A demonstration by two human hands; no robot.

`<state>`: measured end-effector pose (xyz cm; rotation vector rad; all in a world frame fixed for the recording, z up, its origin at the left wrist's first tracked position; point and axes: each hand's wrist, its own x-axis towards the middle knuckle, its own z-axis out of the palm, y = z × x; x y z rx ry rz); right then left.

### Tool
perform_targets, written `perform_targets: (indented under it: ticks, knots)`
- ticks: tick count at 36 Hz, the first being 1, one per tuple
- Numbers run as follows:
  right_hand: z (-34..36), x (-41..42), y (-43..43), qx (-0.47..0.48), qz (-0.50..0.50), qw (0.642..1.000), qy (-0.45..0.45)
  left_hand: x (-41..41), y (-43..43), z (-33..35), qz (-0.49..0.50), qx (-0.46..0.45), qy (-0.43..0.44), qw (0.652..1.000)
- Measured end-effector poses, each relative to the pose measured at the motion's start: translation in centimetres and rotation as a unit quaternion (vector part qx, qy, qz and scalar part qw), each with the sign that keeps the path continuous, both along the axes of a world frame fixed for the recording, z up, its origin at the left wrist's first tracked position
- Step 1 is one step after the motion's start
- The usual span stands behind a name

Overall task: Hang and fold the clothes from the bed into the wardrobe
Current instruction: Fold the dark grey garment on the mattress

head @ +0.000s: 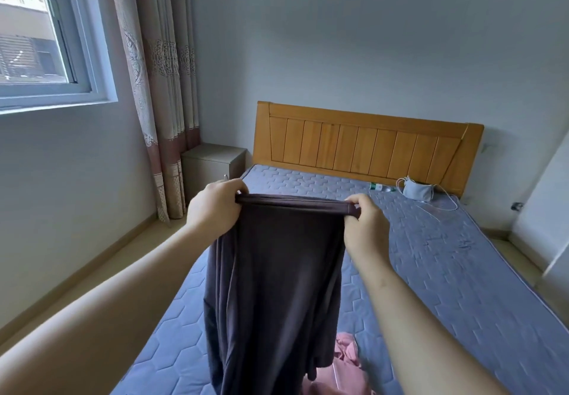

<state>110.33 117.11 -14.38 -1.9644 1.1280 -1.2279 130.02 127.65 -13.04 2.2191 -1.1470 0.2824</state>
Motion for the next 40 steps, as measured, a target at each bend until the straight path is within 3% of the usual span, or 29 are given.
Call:
perform_targets:
  ticks: [7,12,15,19,21,24,27,29,31,33,37,40]
  knots:
    - [0.1,-0.4,-0.2,0.017,-0.049,0.998,-0.038,1.6,1.0,-0.9,0.078,0.056,0.019,0.995]
    - [-1.0,-1.4,-0.7,0.032,-0.096,0.995,0.003,3.2,2.2,-1.2,0.125,0.101,0.056,0.985]
    - [-1.7,-1.7,-0.6,0.025,-0.126,0.991,0.027,3.9,2.5,-1.1,0.103,-0.004,0.17,0.98]
    - [-1.5,-1.5,-0.8,0.066,-0.135,0.989,0.007,3.8,2.6,0.1,0.054,-0.184,0.343,0.92]
    - [-0.6,-1.2,-0.6,0.065,-0.118,0.991,-0.021,3.3,3.0,1.4,0.041,-0.239,0.351,0.904]
    - [1.5,-0.5,0.5,-0.025,-0.073,0.99,-0.115,2.5,3.4,3.2,0.017,-0.319,0.334,0.887]
    - [3.1,0.1,1.2,-0.048,-0.028,0.985,-0.163,2.0,3.7,4.0,0.001,-0.308,0.316,0.898]
    - [2.8,0.1,0.8,0.045,0.001,0.993,-0.106,1.9,4.2,4.1,0.0,-0.311,0.338,0.888]
    - [1.4,-0.4,-0.1,0.104,0.01,0.994,-0.019,1.9,5.2,4.4,0.022,-0.369,0.403,0.837]
    - [-0.1,-0.9,-0.6,0.113,0.004,0.994,0.016,2.2,6.6,4.7,0.052,-0.417,0.428,0.8]
    - [-1.9,-0.9,-0.4,0.101,0.002,0.993,0.054,1.8,8.9,5.3,0.093,-0.452,0.418,0.782]
    - [-3.1,-1.3,-0.3,0.137,-0.012,0.986,0.098,1.5,10.4,5.4,0.125,-0.486,0.438,0.746]
